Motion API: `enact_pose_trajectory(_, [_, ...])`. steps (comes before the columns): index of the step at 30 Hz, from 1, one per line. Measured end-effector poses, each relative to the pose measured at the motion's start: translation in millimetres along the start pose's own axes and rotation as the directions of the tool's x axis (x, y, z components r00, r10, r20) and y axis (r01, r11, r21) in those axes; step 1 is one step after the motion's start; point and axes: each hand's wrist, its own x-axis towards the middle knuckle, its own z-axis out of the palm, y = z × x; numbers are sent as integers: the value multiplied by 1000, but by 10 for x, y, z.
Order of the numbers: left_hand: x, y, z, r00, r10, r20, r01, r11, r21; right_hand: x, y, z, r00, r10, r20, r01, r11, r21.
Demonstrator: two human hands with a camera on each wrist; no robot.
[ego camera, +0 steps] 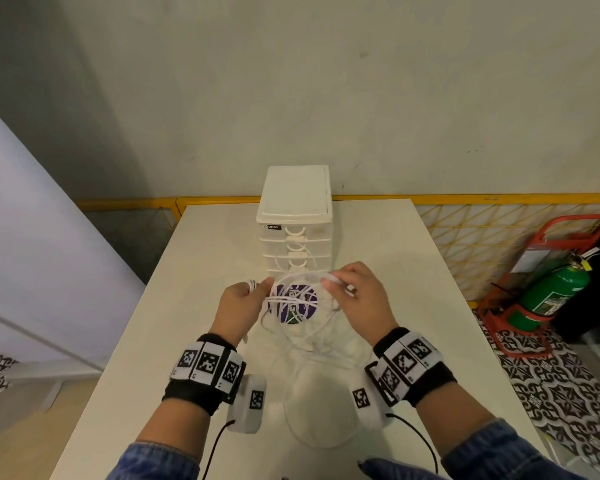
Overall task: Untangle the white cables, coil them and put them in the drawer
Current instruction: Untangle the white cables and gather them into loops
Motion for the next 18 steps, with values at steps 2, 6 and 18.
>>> enact_pose_trajectory(2, [11,-56,-3,1000,12,-11,-11,997,74,39,-61,-72,989,41,-145,-28,996,90])
enact_pose_trajectory(6, [62,-128,-243,985,9,-174,11,993,118,144,125,-357,885,272,-377,-207,957,205])
enact_pose_trajectory(18, [-65,135,-118,991,133,-21,-132,991,9,17,336,-228,979,201,-17,-199,947,-253])
